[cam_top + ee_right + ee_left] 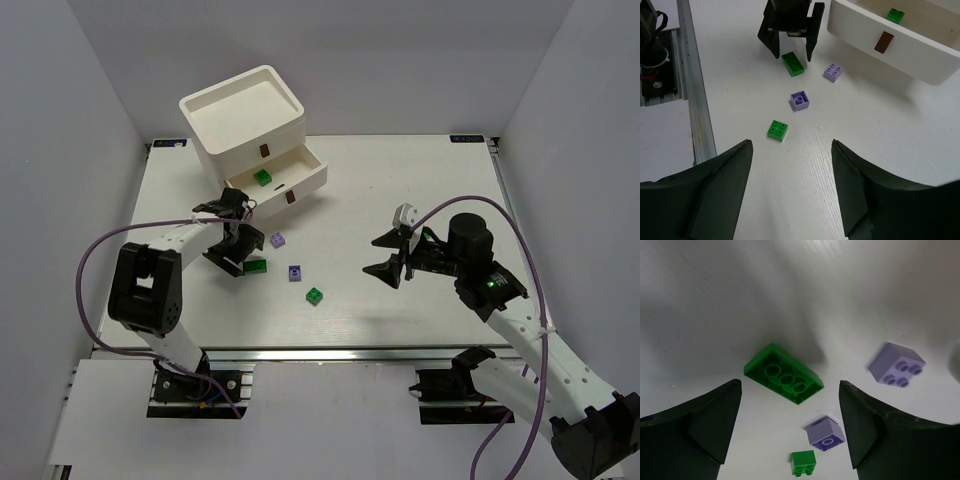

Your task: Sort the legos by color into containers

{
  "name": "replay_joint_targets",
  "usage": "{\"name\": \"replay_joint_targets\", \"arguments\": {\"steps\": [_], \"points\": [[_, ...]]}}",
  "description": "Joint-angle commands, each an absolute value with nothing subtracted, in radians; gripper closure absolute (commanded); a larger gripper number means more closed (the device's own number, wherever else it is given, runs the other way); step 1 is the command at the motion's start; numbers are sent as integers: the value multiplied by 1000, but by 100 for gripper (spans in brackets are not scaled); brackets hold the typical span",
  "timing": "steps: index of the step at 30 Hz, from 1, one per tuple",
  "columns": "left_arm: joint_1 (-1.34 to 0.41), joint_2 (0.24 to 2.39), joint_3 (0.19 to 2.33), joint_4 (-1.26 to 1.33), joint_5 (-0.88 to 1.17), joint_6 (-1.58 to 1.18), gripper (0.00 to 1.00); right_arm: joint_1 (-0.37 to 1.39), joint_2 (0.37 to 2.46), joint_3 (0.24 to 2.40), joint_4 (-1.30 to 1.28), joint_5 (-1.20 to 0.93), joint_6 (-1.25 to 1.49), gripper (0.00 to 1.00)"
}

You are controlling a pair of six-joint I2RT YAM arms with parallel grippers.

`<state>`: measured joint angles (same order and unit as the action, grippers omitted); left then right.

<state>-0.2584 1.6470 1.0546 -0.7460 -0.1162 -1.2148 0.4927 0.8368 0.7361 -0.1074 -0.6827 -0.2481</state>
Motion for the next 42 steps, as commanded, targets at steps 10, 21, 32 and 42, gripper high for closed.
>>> {"name": "replay_joint_targets", "arguments": {"steps": [10,21,32,42], "points": [[-262,1695,1106,-813,-66,-1285,14,492,807,753,-74,-649,-258,31],[-262,1776,1152,-818,-72,-1301,24,488,802,749,-66,-627,-261,32],[-262,1740,1094,-793,-78,-1296,57,489,799,747,-69,-615,-268,32],[-262,1363,915,-724,-40,-985,100,486,811,744,-67,-604,-273,32]]}}
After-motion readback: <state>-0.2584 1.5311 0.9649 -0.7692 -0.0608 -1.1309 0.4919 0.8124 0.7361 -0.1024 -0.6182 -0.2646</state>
